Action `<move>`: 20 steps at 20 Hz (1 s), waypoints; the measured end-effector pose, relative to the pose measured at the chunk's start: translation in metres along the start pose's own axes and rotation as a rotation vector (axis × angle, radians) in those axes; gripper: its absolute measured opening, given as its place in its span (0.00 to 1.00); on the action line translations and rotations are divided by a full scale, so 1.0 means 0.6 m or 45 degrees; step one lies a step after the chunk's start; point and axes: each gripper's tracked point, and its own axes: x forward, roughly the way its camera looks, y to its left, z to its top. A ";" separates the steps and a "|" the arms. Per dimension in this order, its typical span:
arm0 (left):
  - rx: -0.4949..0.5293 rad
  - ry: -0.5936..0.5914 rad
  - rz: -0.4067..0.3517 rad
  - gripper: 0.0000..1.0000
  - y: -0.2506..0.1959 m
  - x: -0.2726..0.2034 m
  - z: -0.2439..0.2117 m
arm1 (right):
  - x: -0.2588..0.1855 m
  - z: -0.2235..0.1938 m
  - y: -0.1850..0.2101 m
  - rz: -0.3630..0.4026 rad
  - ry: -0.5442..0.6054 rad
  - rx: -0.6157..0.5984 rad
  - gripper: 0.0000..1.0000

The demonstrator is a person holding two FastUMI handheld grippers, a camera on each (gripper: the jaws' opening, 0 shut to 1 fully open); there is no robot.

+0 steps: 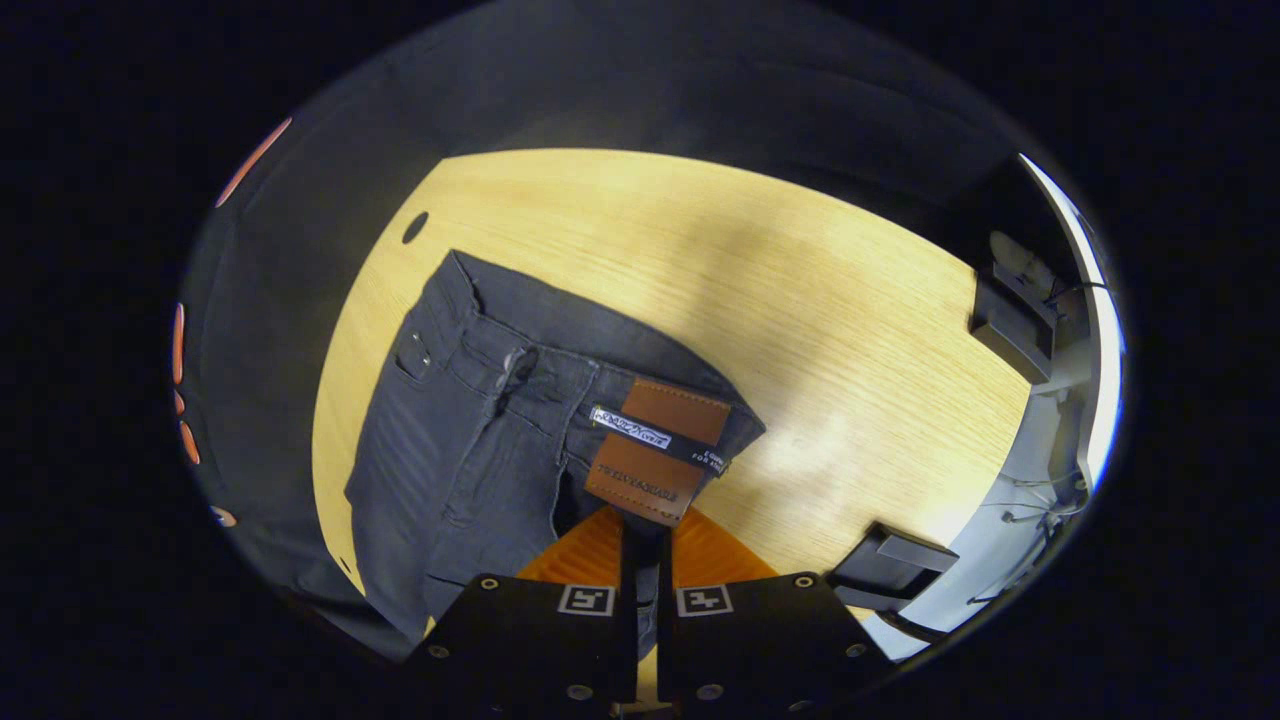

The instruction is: Grasp the waist and the cuffs of the jeans and fold them to make the two legs overlap; first hold the waist and fold one-third of the jeans toward the cuffs, then hold the cuffs and fold the remaining one-third in the same direction to finish folding.

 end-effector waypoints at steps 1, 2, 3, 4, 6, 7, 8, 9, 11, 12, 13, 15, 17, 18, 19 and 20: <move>-0.013 -0.024 -0.036 0.01 -0.015 -0.011 0.003 | -0.004 -0.001 0.001 0.027 0.013 0.032 0.08; -0.021 -0.057 -0.072 0.01 -0.030 -0.023 0.014 | -0.003 0.002 0.011 0.065 0.003 0.085 0.08; -0.017 -0.075 -0.097 0.01 -0.043 -0.035 0.023 | -0.009 0.010 0.012 0.088 -0.021 0.109 0.08; -0.013 -0.082 -0.121 0.01 -0.053 -0.043 0.029 | -0.011 0.008 0.017 0.110 -0.004 0.094 0.08; 0.041 -0.118 -0.152 0.01 -0.080 -0.051 0.048 | -0.034 0.026 0.036 0.166 -0.059 0.108 0.08; 0.069 -0.126 -0.178 0.01 -0.101 -0.056 0.052 | -0.041 0.027 0.052 0.204 -0.052 0.071 0.08; 0.083 -0.143 -0.196 0.01 -0.119 -0.064 0.056 | -0.050 0.033 0.071 0.246 -0.076 0.062 0.08; 0.104 -0.161 -0.225 0.01 -0.144 -0.070 0.062 | -0.059 0.041 0.087 0.289 -0.093 0.057 0.12; 0.124 -0.203 -0.249 0.01 -0.173 -0.086 0.085 | -0.066 0.045 0.099 0.305 -0.090 0.048 0.08; 0.133 -0.209 -0.262 0.01 -0.184 -0.090 0.089 | -0.068 0.054 0.100 0.288 -0.111 0.048 0.08; 0.134 -0.215 -0.259 0.01 -0.193 -0.091 0.098 | -0.074 0.053 0.109 0.308 -0.102 0.028 0.08; 0.145 -0.224 -0.256 0.01 -0.212 -0.089 0.108 | -0.084 0.065 0.129 0.341 -0.117 0.037 0.08; 0.157 -0.241 -0.253 0.01 -0.238 -0.091 0.122 | -0.086 0.081 0.147 0.360 -0.123 0.056 0.08; 0.172 -0.248 -0.254 0.01 -0.251 -0.087 0.134 | -0.086 0.084 0.150 0.355 -0.116 0.055 0.08; 0.177 -0.251 -0.254 0.01 -0.269 -0.082 0.145 | -0.087 0.086 0.161 0.357 -0.115 0.054 0.08; 0.186 -0.252 -0.256 0.01 -0.281 -0.078 0.152 | -0.092 0.092 0.170 0.357 -0.131 0.066 0.08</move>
